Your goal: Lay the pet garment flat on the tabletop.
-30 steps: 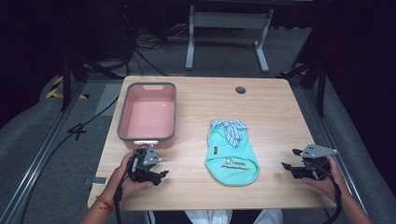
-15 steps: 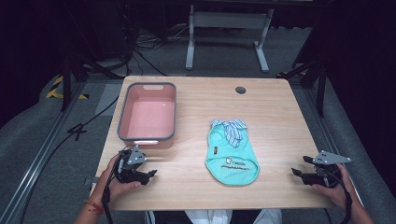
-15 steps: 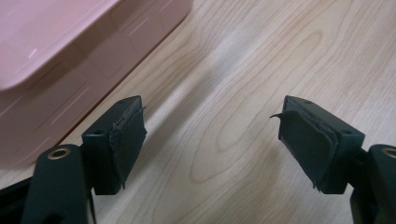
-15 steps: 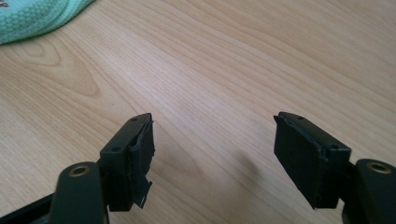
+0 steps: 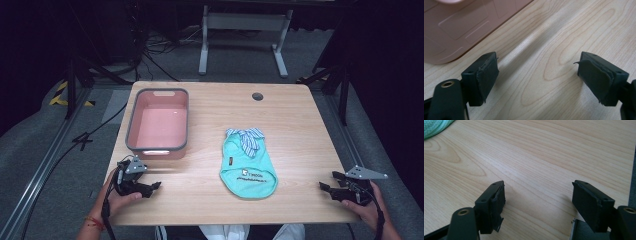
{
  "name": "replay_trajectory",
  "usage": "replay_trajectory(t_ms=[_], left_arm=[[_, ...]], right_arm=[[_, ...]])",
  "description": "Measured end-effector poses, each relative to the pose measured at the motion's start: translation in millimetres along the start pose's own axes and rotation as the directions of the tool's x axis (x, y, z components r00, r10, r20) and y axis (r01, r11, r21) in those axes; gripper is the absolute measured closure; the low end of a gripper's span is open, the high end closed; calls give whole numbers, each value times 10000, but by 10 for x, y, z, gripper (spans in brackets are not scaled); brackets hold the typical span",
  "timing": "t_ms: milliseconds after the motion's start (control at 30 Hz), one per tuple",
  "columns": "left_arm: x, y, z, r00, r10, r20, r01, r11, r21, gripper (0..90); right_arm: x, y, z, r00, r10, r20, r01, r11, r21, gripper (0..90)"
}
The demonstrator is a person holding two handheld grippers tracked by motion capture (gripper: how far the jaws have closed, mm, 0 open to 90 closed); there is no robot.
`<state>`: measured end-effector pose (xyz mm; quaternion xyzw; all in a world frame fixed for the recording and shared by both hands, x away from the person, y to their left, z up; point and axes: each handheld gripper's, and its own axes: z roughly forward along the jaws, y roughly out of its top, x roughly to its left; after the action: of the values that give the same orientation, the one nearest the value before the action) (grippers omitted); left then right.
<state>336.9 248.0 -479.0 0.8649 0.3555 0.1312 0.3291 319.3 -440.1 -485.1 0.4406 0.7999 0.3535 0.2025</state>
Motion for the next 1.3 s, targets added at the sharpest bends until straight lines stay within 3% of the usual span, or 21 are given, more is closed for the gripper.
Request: replay_trajectory(t_ms=[167,1300], left_arm=[[21,-40,20,10000,-9,59,11,9993,-361,139],[18,-41,21,10000,-47,24,48,9993,-366,136]], right_arm=[[-19,-31,-9,9996,292,37,-292,9996,-13,241],[-19,-26,0,9988,461,160,-461,9989,-2,231]])
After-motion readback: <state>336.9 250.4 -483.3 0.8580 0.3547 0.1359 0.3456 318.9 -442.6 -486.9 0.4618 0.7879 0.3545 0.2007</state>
